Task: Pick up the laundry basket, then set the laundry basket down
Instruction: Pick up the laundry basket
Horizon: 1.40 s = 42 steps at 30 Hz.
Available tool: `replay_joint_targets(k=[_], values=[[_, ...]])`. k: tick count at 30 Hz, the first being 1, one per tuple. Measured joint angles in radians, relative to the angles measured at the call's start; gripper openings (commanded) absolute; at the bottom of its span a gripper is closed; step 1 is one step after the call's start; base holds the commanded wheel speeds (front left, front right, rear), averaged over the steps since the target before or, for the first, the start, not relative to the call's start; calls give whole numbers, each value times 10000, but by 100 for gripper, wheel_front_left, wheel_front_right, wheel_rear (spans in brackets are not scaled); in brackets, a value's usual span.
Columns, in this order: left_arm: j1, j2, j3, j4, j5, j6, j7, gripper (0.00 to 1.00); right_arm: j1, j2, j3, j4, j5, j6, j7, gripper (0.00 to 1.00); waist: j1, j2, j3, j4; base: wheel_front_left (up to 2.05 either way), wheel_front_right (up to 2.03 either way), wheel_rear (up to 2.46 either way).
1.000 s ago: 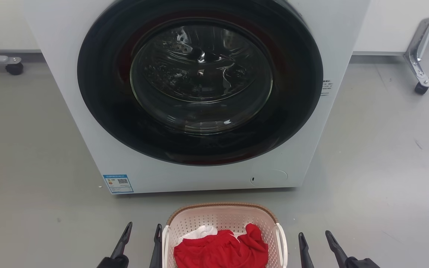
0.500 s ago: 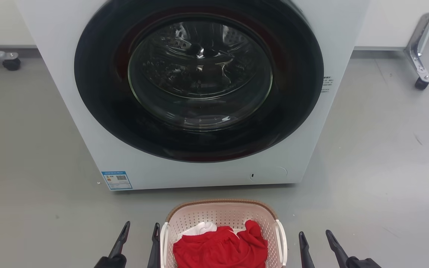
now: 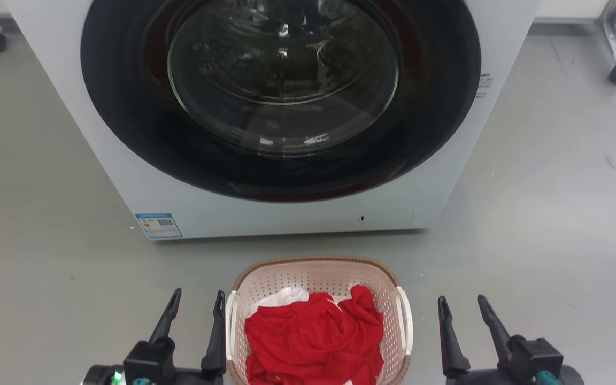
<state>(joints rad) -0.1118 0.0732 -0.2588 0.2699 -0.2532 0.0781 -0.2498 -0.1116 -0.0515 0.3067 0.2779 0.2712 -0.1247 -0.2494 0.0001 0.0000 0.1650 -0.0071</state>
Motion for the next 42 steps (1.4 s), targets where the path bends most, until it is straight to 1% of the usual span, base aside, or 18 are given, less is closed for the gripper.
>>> replay_joint_targets(k=[3, 7, 14, 16, 22, 31, 41, 42], values=[[-312, 38, 13, 86, 10, -23, 0, 100, -351, -2, -81, 104, -21, 0, 0, 100, 0, 0, 336, -17, 0, 0, 0], [-964, 73, 21, 424, 27, -169, 0, 100, -1052, -4, -138, 472, -176, 0, 0, 100, 0, 1, 977, -49, 0, 0, 0], [-1867, 82, 136, 1045, 27, -188, -2, 100, -1979, -10, -150, 957, -198, 19, 0, 100, 1, 1, 1957, -108, 0, 0, 0], [-2114, 82, 180, 1210, 25, -255, -2, 100, -2278, -12, -148, 1120, -198, 33, 0, 100, 1, 1, 2246, -129, 0, 0, 0], [-2897, 98, 301, 1797, 8, -261, 10, 100, -3180, -19, -115, 1622, -198, 161, -2, 100, 2, 1, 3128, -193, 0, 0, 0], [-4221, 61, 431, 2667, -25, -353, 104, 100, -4395, -33, -132, 2454, -146, 209, -19, 100, 1, 2, 4434, -269, 0, 0, 0], [-4852, -33, 596, 3703, -449, -453, 111, 100, -5179, -46, 100, 3361, 33, 278, -46, 100, 0, 1, 5477, -282, 0, 0, 0], [-4902, -33, 596, 3820, -449, -525, 115, 100, -5249, -46, 140, 3446, 69, 278, -46, 100, 0, 1, 5569, -282, 0, 0, 0]])
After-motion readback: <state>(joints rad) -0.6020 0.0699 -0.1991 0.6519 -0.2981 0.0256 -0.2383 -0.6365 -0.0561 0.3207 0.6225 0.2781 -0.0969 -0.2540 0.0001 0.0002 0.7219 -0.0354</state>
